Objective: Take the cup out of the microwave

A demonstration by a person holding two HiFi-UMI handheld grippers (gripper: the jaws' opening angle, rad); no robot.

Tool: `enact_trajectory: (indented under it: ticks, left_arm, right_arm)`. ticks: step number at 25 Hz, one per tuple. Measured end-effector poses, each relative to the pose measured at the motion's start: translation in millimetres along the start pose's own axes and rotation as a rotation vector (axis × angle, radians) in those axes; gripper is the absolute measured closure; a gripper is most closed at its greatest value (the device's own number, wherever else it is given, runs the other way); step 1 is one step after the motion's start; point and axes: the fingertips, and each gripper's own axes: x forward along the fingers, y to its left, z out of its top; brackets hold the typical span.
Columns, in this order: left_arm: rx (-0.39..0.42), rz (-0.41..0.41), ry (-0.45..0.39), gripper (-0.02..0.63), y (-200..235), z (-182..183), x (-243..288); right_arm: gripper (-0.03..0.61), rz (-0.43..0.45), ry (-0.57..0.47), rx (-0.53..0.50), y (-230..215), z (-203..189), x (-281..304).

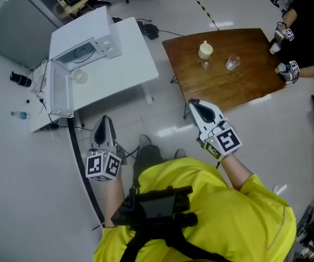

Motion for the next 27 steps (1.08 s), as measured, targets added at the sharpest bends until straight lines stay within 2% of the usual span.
enact_trajectory:
  ticks: [5, 8, 14, 19, 27]
  left_arm:
    - [0.027, 0.013, 0.008, 0.621, -23.0, -1.2, -43.7]
    - [0.024, 0.023, 0.008, 0.621, -24.6, 0.7, -55.3]
    - [0.014, 0.007, 0.013, 0.621, -28.3, 3.9, -74.0]
    - [0.015, 0.000, 0.025, 0.621, -38.5, 4.1, -83.7]
    - [0.010, -0.030, 0.031, 0.621, -61.6, -9.8, -79.0]
  right_arm:
    - [0.577, 0.037, -0.034, -0.004, 16.7, 5.3, -28.0]
    - [0.577, 0.020, -0.065, 0.017, 24.4, 13.7, -35.1]
    - [0.577, 0.036, -0.029, 0.053, 51.0, 7.3, -40.9]
    - [0.577, 0.034, -0.045, 0.085, 51.9, 14.1, -54.6]
    - [0.577, 0.012, -0.023, 0.100, 39.2, -1.7, -75.7]
